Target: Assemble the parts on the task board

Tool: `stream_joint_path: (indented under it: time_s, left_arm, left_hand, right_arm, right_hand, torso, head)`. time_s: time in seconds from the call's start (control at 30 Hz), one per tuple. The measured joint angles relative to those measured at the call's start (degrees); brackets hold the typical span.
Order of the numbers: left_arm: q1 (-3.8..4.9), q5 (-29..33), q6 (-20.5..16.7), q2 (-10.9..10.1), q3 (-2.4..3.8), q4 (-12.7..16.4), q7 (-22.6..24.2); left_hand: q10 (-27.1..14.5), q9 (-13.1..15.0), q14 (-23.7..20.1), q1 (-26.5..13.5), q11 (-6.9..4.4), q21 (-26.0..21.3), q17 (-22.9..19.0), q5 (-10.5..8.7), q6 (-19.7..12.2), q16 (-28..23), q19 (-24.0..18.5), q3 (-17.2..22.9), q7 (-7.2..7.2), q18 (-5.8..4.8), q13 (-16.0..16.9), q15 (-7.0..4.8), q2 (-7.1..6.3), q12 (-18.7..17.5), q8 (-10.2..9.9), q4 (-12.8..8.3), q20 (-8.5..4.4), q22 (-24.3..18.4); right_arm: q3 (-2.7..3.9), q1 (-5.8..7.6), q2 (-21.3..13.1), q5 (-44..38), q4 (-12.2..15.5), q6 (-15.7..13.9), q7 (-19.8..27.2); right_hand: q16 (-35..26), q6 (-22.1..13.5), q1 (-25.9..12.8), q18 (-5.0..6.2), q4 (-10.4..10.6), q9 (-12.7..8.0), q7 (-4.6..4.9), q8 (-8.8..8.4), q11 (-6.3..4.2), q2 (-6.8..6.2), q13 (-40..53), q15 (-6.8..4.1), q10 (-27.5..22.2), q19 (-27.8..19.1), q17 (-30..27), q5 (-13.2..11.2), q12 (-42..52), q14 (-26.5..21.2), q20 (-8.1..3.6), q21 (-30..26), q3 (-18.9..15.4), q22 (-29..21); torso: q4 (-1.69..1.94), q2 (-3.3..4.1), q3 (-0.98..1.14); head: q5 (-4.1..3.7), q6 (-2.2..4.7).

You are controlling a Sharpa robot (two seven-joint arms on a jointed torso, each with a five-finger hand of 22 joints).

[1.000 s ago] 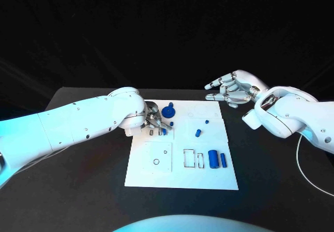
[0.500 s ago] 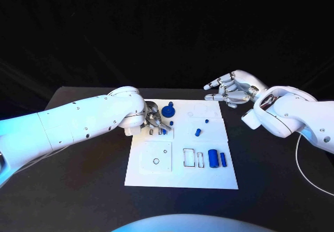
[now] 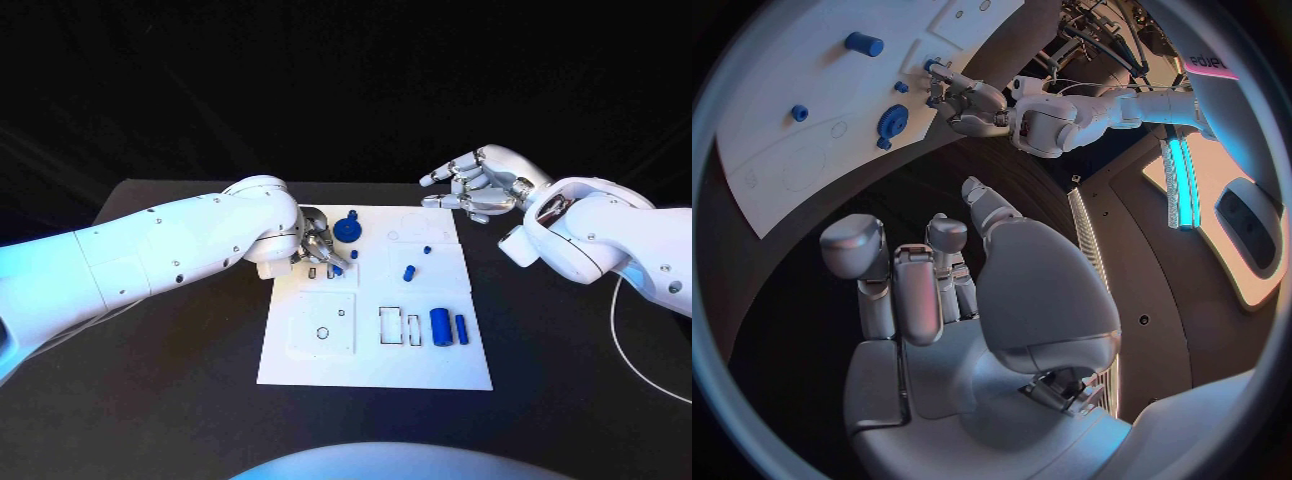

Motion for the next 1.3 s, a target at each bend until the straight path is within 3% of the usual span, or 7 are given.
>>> stream_joint_path:
  time_s: [0.13, 0.2, 0.33, 0.47, 0.6, 0.9, 1.3]
  left_arm:
    - [0.0, 0.5, -0.07, -0.1, 0.0, 0.0, 0.05]
    - [-0.06, 0.72, -0.08, -0.2, -0.08, 0.01, 0.05]
    - [-0.22, 1.27, -0.08, -0.82, -0.22, 0.36, 0.04]
    - [-0.25, 1.9, -0.41, -1.86, -0.23, 1.21, 0.02]
    - [-0.25, 2.35, -1.44, -2.67, -0.22, 2.02, 0.03]
    - [-0.25, 1.6, -3.81, -3.21, -0.21, 2.63, 0.11]
    - [-0.56, -1.9, -4.83, -2.53, -0.28, 2.55, 0.12]
  left_hand:
    - [-0.49, 0.05, 0.0, 2.48, 0.1, -0.32, 0.0, 4.87, -0.75, 0.0, 0.0, 3.48, 0.08, 0.0, -0.65, 0.0, -1.64, -1.04, -1.08, 3.41, 0.0, 0.0]
    - [-0.5, 0.81, 0.0, 2.52, 0.35, -0.35, 0.0, 6.55, -0.96, 0.0, 0.0, 8.09, 0.12, 0.0, -1.12, 0.0, -4.74, -1.56, -1.14, 7.97, 0.0, 0.0]
    - [-0.19, 2.88, 0.0, -1.91, 0.66, -0.67, -0.01, 6.84, -0.99, 0.0, 0.0, 22.42, 0.22, 0.0, -0.78, 0.0, -11.46, -1.62, -0.67, 8.36, 0.0, -0.01]
    - [0.15, 4.42, 0.0, -4.94, 0.5, -0.67, -0.01, 6.84, -0.89, 0.0, 0.0, 28.56, 0.32, -0.01, -0.78, 0.0, -14.46, -1.62, 0.18, 7.31, 0.0, -0.01]
    - [0.51, 5.33, 0.0, -7.48, 0.54, -0.67, -0.01, 6.84, -0.88, 0.0, 0.0, 31.92, 0.33, -0.01, -0.44, 0.0, -15.12, -1.27, 0.75, 5.51, 0.0, -0.01]
    - [0.73, 6.48, 0.0, -9.79, 0.33, -0.67, -0.02, 9.21, -0.79, 0.0, 0.0, 33.48, 0.43, 0.0, -0.44, 0.01, -15.62, -0.96, 1.39, 4.25, 0.01, -0.02]
    - [0.73, 6.6, 0.0, -9.97, 0.33, -0.67, -0.02, 9.37, -0.88, 0.0, 0.0, 33.64, 0.54, -0.01, -0.55, 0.01, -15.72, -0.95, 1.39, 4.09, 0.01, -0.02]
  right_arm:
    - [0.0, 0.0, -0.01, 0.02, -0.01, 0.06, 0.0]
    - [0.0, 0.0, -0.01, 0.03, -0.02, 0.1, 0.0]
    - [-0.01, -0.01, -0.01, 0.05, -0.02, 0.21, 0.0]
    - [-0.01, -0.01, -0.02, 0.07, -0.06, 0.3, 0.0]
    - [-0.03, -0.01, 0.0, 0.09, -0.16, 0.37, 0.0]
    - [-0.07, -0.03, 0.08, 0.12, -0.31, 0.57, 0.04]
    - [-0.09, -0.05, 0.16, -0.28, -0.44, 0.77, 0.08]
  right_hand:
    - [0.0, 0.0, -0.22, 0.0, 0.0, 0.0, 0.0, 0.0, 0.0, 0.22, 0.0, 0.0, 0.0, 0.0, 0.0, 0.0, 0.0, 0.0, 0.0, 0.0, 0.0, 0.0]
    - [0.0, 0.0, -0.22, 0.0, 0.0, 0.0, 0.0, 0.0, 0.0, 0.22, 0.0, 0.0, 0.0, 0.0, 0.0, 0.0, 0.0, 0.0, 0.0, 0.0, 0.0, 0.0]
    - [0.0, 0.0, -0.22, 0.0, 0.0, 0.0, 0.0, 0.0, 0.0, 0.22, 0.0, 0.0, 0.0, 0.0, -0.01, 0.0, 0.0, 0.0, 0.0, 0.0, 0.0, 0.0]
    - [0.0, 0.0, -0.22, 0.0, 0.0, -0.01, 0.0, 0.0, 0.0, 0.22, 0.0, 0.0, 0.0, 0.0, -0.01, 0.0, 0.0, 0.0, 0.0, 0.0, 0.0, 0.0]
    - [0.0, 0.0, -0.21, 0.0, 0.0, -0.01, 0.0, 0.0, 0.0, 0.21, 0.0, 0.0, 0.0, 0.0, -0.01, 0.0, 0.0, 0.0, 0.0, 0.0, 0.0, 0.0]
    - [0.0, 0.0, -0.21, 0.0, 0.0, -0.01, 0.0, 0.0, 0.0, 0.21, 0.0, 0.0, 0.0, 0.0, -0.01, 0.0, 0.0, 0.0, 0.0, 0.0, 0.0, -0.2]
    - [0.0, 0.0, -0.21, 0.0, -0.01, -0.01, 0.0, 0.0, 0.0, 0.21, 0.0, 0.0, 0.0, 0.0, 0.03, 0.0, 0.0, 0.0, 0.0, 0.0, 0.01, -0.24]
  torso:
    - [0.01, 0.0, 0.0]
    - [0.03, 0.0, -0.01]
    - [0.08, -0.01, -0.02]
    - [0.13, -0.01, -0.04]
    - [0.15, -0.01, -0.04]
    - [0.1, -0.01, -0.01]
    - [0.02, 0.02, -0.01]
  head:
    - [-0.02, -0.04]
    - [-0.03, -0.04]
    - [0.0, -0.15]
    - [0.06, -0.28]
    - [0.15, -0.29]
    - [0.44, -0.36]
    - [0.66, -0.6]
